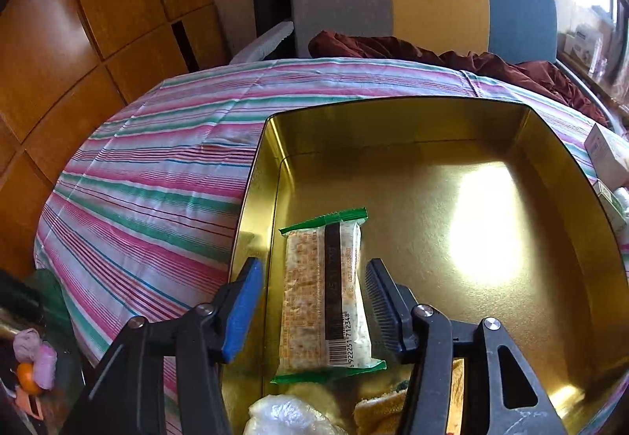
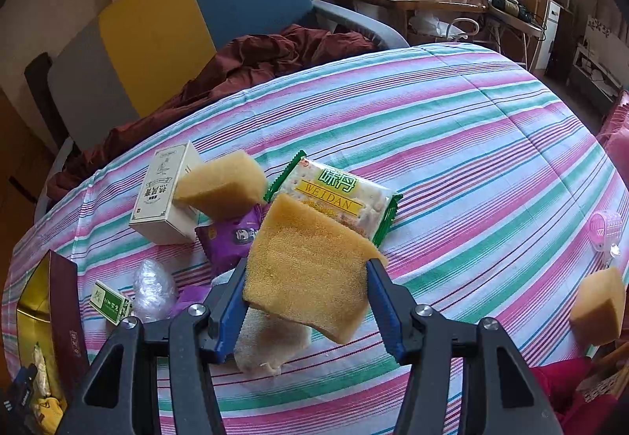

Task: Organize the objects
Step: 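Carry the cracker packet into the gold tray and open the left tool, then carry the yellow sponge into the gold tray and open the right tool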

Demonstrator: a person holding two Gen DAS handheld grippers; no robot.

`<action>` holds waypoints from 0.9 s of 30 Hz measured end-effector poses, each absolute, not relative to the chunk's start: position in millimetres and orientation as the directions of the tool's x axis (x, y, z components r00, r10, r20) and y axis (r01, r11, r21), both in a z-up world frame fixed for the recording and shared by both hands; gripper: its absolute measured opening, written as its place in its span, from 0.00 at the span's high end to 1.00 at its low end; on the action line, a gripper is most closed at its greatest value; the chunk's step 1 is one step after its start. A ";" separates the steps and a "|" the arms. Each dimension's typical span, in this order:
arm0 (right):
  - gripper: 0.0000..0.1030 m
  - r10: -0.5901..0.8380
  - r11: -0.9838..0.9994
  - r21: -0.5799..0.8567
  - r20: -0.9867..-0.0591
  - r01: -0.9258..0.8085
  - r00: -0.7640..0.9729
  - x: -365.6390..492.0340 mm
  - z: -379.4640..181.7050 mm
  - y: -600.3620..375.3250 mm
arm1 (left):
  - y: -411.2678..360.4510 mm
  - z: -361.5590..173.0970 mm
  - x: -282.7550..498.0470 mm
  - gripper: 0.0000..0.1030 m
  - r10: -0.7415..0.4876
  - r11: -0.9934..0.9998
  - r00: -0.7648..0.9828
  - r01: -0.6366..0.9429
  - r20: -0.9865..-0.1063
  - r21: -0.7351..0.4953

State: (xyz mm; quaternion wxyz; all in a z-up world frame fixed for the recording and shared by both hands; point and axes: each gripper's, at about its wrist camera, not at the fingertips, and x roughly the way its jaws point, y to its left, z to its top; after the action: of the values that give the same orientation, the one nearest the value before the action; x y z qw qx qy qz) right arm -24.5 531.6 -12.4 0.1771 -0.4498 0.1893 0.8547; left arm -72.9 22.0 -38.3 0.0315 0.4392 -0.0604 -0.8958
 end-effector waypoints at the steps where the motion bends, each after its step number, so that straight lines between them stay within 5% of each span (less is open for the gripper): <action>1: 0.44 0.134 -0.868 0.161 -0.836 -0.470 -0.533 -24.8 -12.2 530.5 | 22.0 -36.9 -71.0 0.46 -0.108 -0.991 -0.617 0.004 -0.780 0.133; 15: 0.44 0.164 -0.941 0.076 -0.748 -0.329 -0.643 -17.4 28.9 476.3 | 5.5 -1.6 -31.2 0.45 -0.076 -0.997 -0.719 0.038 -0.691 0.071; 27: 0.44 -0.229 -0.973 0.190 -0.725 0.130 -0.650 -46.6 43.3 287.5 | -37.6 6.5 -13.4 0.44 -0.119 -0.991 -0.722 0.124 -0.681 0.041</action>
State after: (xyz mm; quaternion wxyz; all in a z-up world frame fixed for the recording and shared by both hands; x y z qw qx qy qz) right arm -46.6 287.5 43.3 -0.0992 -0.4066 0.0606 0.9062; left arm -13.4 -37.6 6.5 0.0654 0.3669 0.0037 -0.9280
